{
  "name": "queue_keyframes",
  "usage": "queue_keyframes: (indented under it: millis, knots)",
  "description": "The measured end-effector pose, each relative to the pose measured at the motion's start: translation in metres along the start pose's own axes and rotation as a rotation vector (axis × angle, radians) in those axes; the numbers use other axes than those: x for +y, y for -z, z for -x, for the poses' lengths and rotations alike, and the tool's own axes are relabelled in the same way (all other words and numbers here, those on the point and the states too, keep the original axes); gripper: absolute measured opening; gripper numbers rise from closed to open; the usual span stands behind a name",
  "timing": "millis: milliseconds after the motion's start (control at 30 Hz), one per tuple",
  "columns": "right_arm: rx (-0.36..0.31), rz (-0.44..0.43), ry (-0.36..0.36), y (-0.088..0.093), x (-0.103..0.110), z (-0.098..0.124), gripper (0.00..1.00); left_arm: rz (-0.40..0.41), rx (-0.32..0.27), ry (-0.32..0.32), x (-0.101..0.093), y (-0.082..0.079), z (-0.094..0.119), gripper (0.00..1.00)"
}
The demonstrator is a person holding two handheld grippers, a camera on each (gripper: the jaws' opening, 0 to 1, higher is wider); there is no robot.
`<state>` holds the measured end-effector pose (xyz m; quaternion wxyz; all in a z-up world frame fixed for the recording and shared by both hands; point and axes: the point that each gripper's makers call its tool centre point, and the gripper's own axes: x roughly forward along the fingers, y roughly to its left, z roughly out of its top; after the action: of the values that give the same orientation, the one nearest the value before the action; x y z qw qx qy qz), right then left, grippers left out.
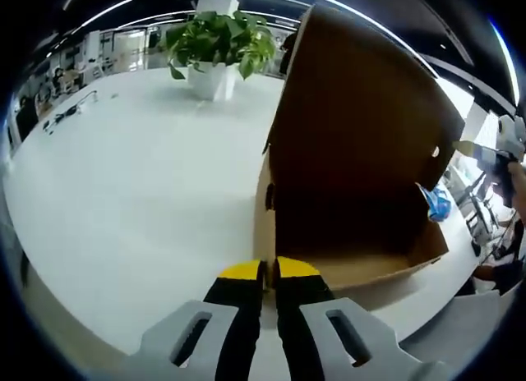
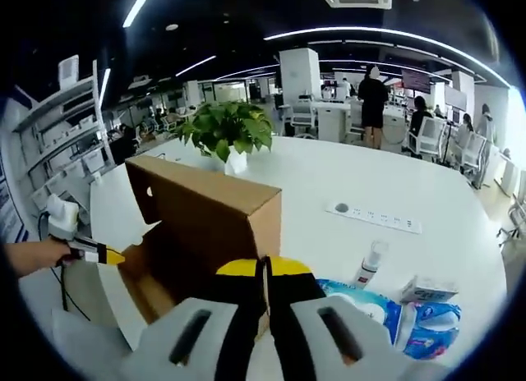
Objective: Operate the shoe box by opening the lid, removing the specified soft item, and placing it in the target area until the item is outside and the box remains undamaged.
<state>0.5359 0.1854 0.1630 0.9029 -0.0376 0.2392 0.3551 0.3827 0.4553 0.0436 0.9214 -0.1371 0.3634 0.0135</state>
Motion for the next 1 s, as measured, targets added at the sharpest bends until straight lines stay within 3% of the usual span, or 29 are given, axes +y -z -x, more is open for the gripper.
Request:
queue_keyframes:
  millis: [433,1000]
  knots:
    - [-0.019,-0.008,0.006,0.017,0.013,0.014,0.02,-0.064,-0.035,0.010,-0.001,-0.002,0.000,0.03]
    - [-0.022,0.011,-0.020,0.043,0.026,0.024,0.03,-0.113,-0.025,0.010,-0.003,-0.003,0.006,0.07]
